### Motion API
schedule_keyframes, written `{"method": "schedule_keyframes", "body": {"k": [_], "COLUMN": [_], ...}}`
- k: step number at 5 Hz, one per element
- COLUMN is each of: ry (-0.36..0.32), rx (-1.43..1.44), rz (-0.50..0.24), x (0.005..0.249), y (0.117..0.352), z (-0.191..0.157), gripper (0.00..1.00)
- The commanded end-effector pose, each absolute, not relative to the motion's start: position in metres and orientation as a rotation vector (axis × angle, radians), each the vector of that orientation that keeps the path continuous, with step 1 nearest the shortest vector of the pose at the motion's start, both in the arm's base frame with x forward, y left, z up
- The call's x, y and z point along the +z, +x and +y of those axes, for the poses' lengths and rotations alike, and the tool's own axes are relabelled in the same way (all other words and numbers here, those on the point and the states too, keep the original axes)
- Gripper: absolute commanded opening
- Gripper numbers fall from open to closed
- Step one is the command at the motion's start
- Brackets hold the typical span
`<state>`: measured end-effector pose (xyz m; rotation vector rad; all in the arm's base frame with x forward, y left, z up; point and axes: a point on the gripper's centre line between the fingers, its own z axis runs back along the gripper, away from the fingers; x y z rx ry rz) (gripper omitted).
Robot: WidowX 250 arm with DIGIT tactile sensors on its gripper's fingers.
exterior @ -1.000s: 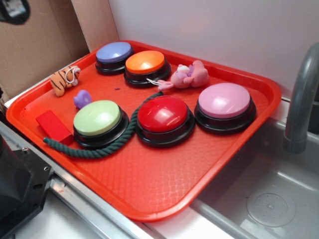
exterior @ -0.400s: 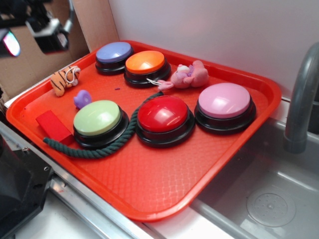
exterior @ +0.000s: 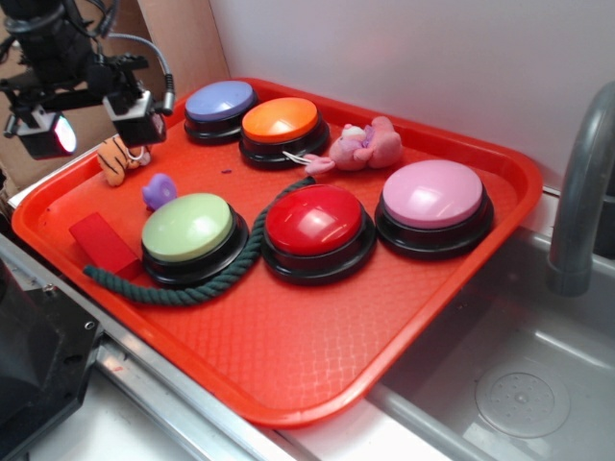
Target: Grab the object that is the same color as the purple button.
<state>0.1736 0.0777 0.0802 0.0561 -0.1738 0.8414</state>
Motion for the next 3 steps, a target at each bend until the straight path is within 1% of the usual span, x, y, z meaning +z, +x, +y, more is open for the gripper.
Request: {"method": "schedule_keyframes", "body": {"k": [1,2,3], "ry": [0.15,0.101,0.033], "rx": [0.867,0.849,0.834], "rz": [-0.2,-0.247,-0.226], "x": [0.047,0.036,0.028], "y": [0.187,0.191,0.194], "z": [0.092,0.096,0.096], "gripper": [1.0,1.0,1.0]}}
